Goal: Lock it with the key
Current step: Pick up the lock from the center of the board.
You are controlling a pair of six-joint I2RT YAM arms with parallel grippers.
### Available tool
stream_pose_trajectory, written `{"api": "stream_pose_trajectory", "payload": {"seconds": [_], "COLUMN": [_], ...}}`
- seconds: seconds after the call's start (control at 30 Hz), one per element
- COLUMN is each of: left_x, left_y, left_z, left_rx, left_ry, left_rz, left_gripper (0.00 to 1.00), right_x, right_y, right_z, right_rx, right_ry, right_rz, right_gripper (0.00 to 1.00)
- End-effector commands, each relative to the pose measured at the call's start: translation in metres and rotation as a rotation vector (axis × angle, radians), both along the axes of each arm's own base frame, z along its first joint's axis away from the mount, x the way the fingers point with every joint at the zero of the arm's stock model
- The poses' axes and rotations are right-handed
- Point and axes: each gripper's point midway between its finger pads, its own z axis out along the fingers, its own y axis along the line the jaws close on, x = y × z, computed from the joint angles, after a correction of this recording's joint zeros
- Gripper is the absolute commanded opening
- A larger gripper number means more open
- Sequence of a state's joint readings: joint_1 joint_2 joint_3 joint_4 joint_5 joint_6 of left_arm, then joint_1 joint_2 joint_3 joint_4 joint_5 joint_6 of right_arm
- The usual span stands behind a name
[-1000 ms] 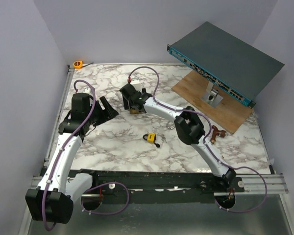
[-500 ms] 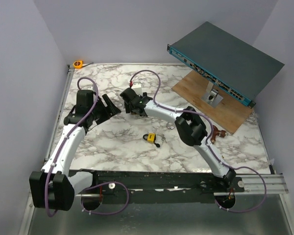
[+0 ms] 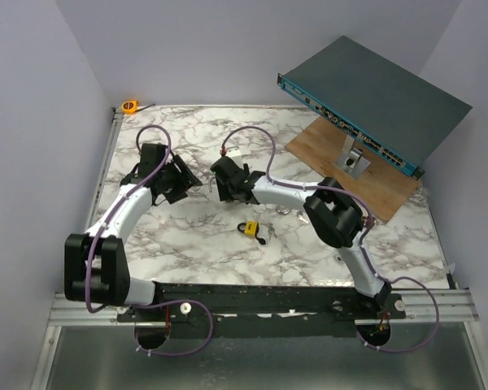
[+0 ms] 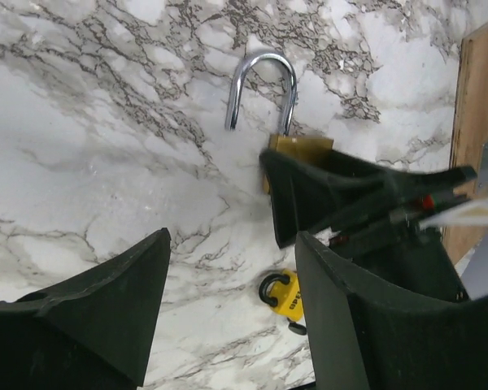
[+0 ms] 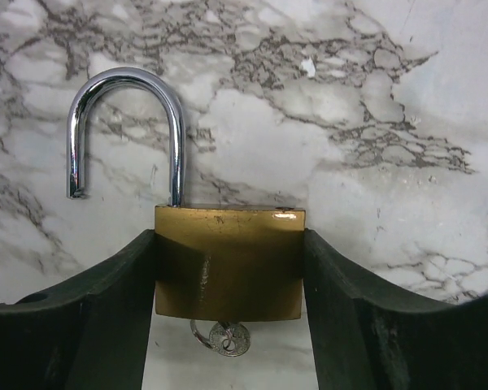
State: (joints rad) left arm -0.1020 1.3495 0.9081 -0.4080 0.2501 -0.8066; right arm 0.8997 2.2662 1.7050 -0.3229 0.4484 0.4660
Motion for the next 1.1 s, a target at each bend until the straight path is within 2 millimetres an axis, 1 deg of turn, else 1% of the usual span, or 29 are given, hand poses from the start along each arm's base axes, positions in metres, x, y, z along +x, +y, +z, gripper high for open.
{"api": "stream_pose_trajectory", "payload": {"seconds": [0.0, 0.17, 0.3, 0.4, 0.53, 0.6, 0.73, 0.8, 0.87, 0.97, 1.07], "left_x": [0.024, 0.039, 0.043, 0.041, 0.037, 0.034, 0.026, 0.023, 0.022, 0.021, 0.02], "left_y": [-0.001, -0.013, -0.021, -0.03, -0.035, -0.034, -0.04, -0.044, -0.051, -0.06, -0.064], "left_z": [0.004, -0.004, -0.013, -0.019, -0.024, -0.027, -0.028, -0.025, -0.014, 0.006, 0.031], "left_rx": [0.037, 0.067, 0.066, 0.041, 0.032, 0.033, -0.005, -0.026, -0.061, -0.114, -0.152], "left_ry": [-0.011, 0.009, 0.034, 0.053, 0.074, 0.092, 0.093, 0.08, 0.04, -0.008, -0.046], "left_rz": [-0.018, -0.128, -0.205, -0.287, -0.364, -0.368, -0.381, -0.409, -0.445, -0.481, -0.463], "left_gripper": [0.61, 0.57, 0.56, 0.54, 0.54, 0.54, 0.53, 0.53, 0.52, 0.51, 0.51], "right_x": [-0.02, -0.035, -0.041, -0.045, -0.052, -0.047, -0.047, -0.048, -0.05, -0.054, -0.059], "right_y": [0.002, 0.004, 0.005, 0.006, 0.005, 0.006, 0.004, 0.006, 0.006, 0.004, 0.002], "right_z": [0.007, 0.023, 0.039, 0.051, 0.066, 0.079, 0.095, 0.102, 0.109, 0.124, 0.138], "right_rx": [0.06, 0.134, 0.179, 0.216, 0.254, 0.286, 0.328, 0.343, 0.356, 0.377, 0.392], "right_ry": [0.013, -0.003, -0.025, -0.033, -0.039, -0.067, -0.074, -0.076, -0.081, -0.1, -0.121], "right_rz": [0.113, 0.202, 0.25, 0.279, 0.311, 0.31, 0.317, 0.332, 0.341, 0.359, 0.379], "right_gripper": [0.23, 0.22, 0.21, 0.21, 0.21, 0.21, 0.21, 0.21, 0.21, 0.21, 0.21]}}
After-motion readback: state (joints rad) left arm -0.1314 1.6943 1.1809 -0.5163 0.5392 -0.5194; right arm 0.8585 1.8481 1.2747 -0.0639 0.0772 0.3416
